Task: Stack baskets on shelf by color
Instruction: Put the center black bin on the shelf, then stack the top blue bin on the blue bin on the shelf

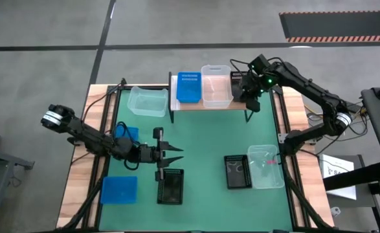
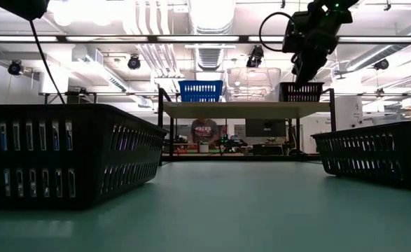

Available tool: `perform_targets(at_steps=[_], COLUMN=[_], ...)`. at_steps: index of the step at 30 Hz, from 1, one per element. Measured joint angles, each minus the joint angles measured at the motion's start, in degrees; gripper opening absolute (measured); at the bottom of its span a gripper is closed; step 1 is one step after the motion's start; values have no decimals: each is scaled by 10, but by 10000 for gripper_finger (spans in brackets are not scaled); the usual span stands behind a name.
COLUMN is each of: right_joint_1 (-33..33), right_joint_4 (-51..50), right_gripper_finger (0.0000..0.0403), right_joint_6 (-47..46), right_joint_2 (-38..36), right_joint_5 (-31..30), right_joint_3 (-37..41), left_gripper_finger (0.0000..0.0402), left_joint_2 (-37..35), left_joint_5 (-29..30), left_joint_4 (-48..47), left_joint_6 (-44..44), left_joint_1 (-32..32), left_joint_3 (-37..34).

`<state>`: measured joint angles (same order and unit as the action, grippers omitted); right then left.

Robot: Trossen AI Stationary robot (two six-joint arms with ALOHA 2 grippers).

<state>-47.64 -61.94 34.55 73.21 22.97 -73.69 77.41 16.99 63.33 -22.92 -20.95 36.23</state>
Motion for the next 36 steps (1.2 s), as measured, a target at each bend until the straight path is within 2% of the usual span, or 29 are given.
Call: perform_targets(at_steps=[7,15,24,30,36], right_joint_1=[4,42,183,278,346], right_joint_4=[-13,-1,72,110,156], right_gripper_finger=[150,150,135,125,122], right_joint_6=[-35,-86,-136,-147,-157], right_joint_2=[-7,-56,-120,-140,-151], right_joint_5=[0,0,0,-7,-20], right_joint_3=[-8,-25,-5,4,39], left_gripper_finger=[80,80,80,80,80], left_joint_2=[0,0,7,16,24], left_joint_5=[0,5,32,49,50], left_joint_4=[0,-20,-32,-29,-30], left_joint_6=[0,46,63,76,77], left_joint_1=[0,0,0,0,0], left_joint_3=[0,0,0,0,0])
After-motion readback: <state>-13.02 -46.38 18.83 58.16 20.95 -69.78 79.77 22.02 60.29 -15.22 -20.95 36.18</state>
